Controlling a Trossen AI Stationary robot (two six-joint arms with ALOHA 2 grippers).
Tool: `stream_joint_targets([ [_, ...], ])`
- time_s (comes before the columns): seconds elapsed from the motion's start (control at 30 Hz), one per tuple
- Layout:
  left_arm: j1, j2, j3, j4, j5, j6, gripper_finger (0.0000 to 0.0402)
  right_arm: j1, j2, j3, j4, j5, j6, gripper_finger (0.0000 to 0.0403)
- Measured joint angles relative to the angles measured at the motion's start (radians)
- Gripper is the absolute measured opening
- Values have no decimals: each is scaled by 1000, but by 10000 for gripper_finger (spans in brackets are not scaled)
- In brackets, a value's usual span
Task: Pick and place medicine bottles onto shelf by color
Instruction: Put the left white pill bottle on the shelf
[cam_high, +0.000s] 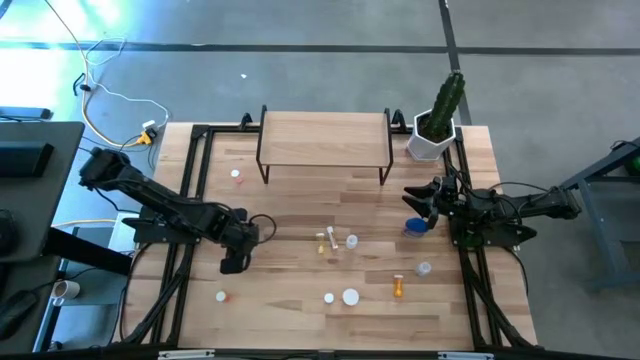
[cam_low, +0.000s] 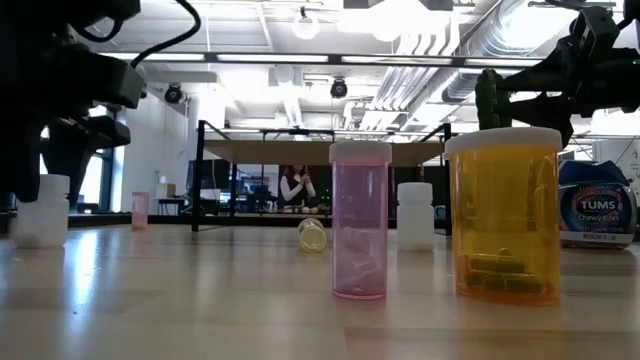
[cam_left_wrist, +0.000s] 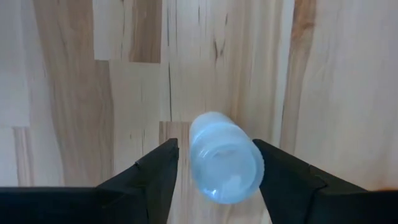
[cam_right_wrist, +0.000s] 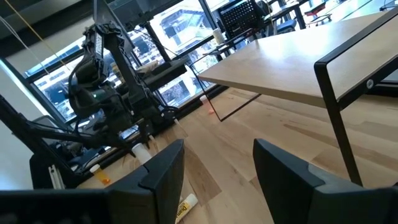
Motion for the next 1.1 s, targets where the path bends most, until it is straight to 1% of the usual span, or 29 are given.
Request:
stream_joint_targets([
  [0.2,0,4,1,-1,4,0,141,0,0,0,0,3,0,183],
  [0.3,0,3,4,0,16,0,126,0,0,0,0,3,0,183],
  [0.43,5,4,33,-3,47,0,131,0,0,0,0,3,0,183],
  [0.6,48,4,119,-13,61,-26,139,0,0,0,0,3,0,183],
  [0.73,115,4,214,-48,64,-26,139,0,0,0,0,3,0,183],
  [0.83,186,4,285,-79,62,-26,140,0,0,0,0,3,0,183],
  [0.93,271,4,356,-104,58,-20,140,0,0,0,0,2,0,183],
  [1.1,427,4,473,-147,48,34,139,0,0,0,0,2,0,183],
])
